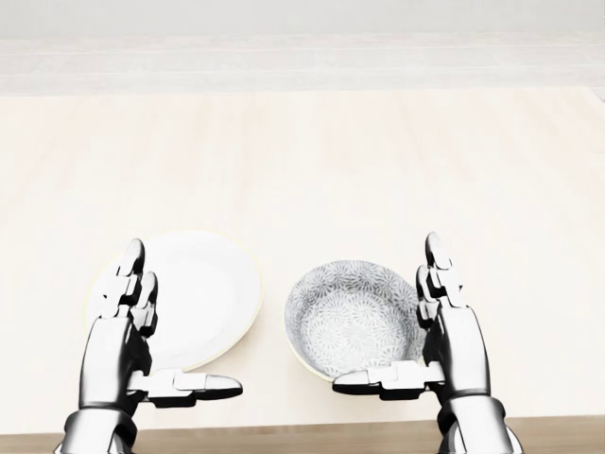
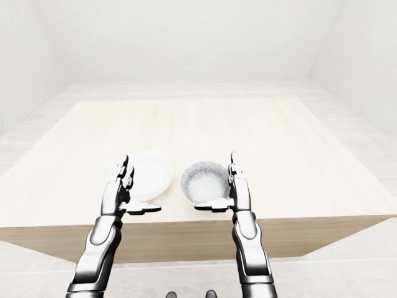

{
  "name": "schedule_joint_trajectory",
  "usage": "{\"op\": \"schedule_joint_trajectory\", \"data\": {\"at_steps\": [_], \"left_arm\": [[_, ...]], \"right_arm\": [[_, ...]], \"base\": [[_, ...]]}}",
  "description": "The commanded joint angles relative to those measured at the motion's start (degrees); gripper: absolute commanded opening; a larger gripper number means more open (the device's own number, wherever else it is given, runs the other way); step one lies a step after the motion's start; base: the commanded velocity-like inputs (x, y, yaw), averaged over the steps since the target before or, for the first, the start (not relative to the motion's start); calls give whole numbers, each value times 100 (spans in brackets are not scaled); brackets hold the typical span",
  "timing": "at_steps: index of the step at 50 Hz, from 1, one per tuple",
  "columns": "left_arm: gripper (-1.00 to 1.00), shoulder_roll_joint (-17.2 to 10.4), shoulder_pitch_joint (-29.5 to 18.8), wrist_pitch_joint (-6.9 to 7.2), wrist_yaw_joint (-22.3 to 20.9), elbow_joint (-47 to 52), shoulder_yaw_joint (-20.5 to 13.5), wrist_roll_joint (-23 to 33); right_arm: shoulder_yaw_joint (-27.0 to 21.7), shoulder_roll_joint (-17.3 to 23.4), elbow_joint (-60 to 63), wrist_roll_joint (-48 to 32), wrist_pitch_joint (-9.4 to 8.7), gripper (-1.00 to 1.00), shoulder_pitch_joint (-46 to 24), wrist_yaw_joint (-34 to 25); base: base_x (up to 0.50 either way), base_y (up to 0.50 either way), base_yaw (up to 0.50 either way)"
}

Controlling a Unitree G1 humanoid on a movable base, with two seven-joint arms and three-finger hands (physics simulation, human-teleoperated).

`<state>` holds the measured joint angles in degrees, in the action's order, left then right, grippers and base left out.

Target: Put the bowl on the plate.

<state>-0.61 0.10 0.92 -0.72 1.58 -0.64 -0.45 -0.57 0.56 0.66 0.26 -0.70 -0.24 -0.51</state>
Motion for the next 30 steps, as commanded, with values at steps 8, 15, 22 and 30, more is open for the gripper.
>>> {"op": "schedule_joint_trajectory", "data": {"at_steps": [8, 15, 22, 30], "left_arm": [[100, -89, 84, 189, -144, 231, -231, -115], [100, -109, 124, 270, -183, 342, -286, -128], [100, -123, -47, 260, -143, 194, -315, -55], [100, -125, -73, 177, -158, 51, -305, -36]], "right_arm": [[-285, 180, 710, 53, -430, 100, 21, -219], [-321, 189, 945, -6, -430, 100, -20, -275], [-330, 163, 949, -24, -430, 100, -14, -314], [-376, 167, 1054, -19, -430, 100, 43, -334]], "base": [[0, 0, 0], [0, 0, 0], [0, 0, 0], [0, 11, 0]]}}
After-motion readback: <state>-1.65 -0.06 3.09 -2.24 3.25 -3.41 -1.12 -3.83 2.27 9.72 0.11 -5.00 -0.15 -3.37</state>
